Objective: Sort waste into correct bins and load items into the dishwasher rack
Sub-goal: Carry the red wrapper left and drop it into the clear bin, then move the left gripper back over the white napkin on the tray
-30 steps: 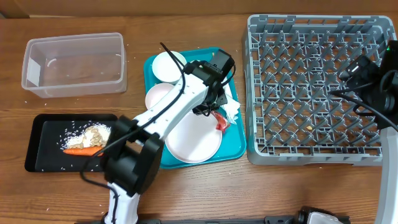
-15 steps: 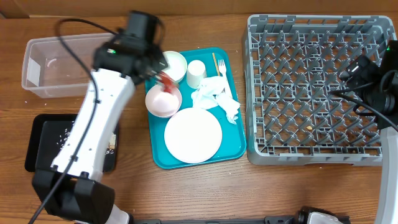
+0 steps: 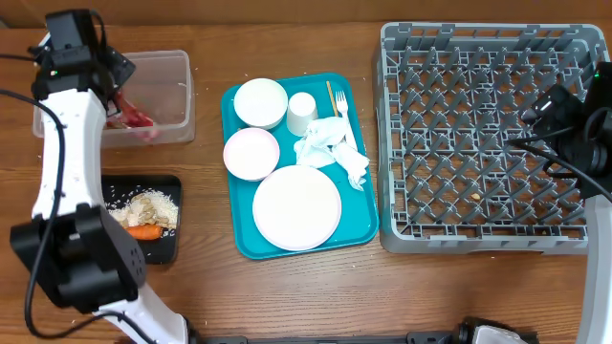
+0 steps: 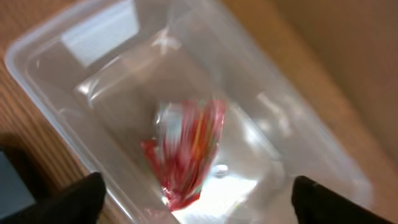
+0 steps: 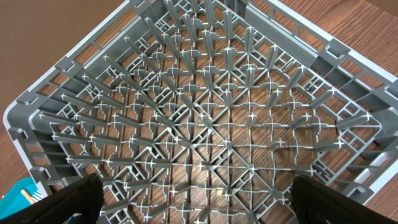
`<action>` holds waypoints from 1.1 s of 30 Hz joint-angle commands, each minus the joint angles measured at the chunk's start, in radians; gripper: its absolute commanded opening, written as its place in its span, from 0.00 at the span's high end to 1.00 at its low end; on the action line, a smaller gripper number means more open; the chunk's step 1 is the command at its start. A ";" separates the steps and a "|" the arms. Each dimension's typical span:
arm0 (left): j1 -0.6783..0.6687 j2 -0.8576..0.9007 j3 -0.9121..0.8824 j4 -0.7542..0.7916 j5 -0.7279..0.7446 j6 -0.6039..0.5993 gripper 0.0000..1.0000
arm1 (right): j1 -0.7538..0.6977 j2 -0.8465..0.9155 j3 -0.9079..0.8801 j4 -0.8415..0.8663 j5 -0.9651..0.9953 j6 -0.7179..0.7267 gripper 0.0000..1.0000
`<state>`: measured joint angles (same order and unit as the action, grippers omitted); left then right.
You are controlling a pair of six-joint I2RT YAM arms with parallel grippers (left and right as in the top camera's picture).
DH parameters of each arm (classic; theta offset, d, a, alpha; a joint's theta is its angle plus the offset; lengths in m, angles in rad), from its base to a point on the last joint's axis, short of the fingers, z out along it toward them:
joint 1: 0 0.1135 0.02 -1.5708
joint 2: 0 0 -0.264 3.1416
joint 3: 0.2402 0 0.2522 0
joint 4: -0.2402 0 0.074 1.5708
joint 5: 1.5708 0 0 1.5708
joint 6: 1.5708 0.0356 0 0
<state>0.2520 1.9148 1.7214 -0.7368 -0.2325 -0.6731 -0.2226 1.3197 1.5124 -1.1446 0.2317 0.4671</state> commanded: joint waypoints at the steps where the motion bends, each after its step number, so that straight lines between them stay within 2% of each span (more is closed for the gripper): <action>1: 0.034 0.075 0.011 -0.031 0.061 0.050 0.00 | -0.002 0.000 0.005 0.006 -0.002 0.002 0.00; 5: 0.035 0.056 0.011 -0.055 0.168 0.130 0.00 | -0.002 0.000 0.005 0.006 -0.002 0.002 0.00; 6: 0.035 0.031 0.011 -0.060 0.290 0.176 0.00 | -0.002 0.000 0.005 0.006 -0.002 0.002 0.00; 9: 0.034 -0.018 0.011 -0.051 0.524 0.291 0.00 | -0.002 0.000 0.005 0.006 -0.002 0.002 0.00; 13: 0.025 -0.082 0.011 -0.058 0.734 0.400 0.00 | -0.002 0.000 0.005 0.006 -0.002 0.002 0.00; 15: 0.006 -0.114 0.011 -0.088 0.783 0.412 0.00 | -0.002 0.000 0.005 0.006 -0.002 0.002 0.00; 18: -0.051 -0.151 0.011 -0.160 0.800 0.412 0.04 | -0.002 0.000 0.005 0.006 -0.002 0.002 0.00; 23: -0.273 -0.156 0.008 -0.289 0.769 0.460 0.00 | -0.002 0.000 0.005 0.006 -0.002 0.002 0.00; 30: -0.613 -0.106 0.008 -0.302 0.392 0.407 0.00 | -0.002 0.000 0.005 0.006 -0.002 0.002 0.00; 33: -0.718 -0.055 0.008 -0.288 0.269 0.404 0.00 | -0.002 0.000 0.005 0.006 -0.002 0.002 0.00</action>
<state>-0.3866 1.7927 1.7237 -1.0370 0.2588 -0.2588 -0.2226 1.3197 1.5124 -1.1450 0.2317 0.4671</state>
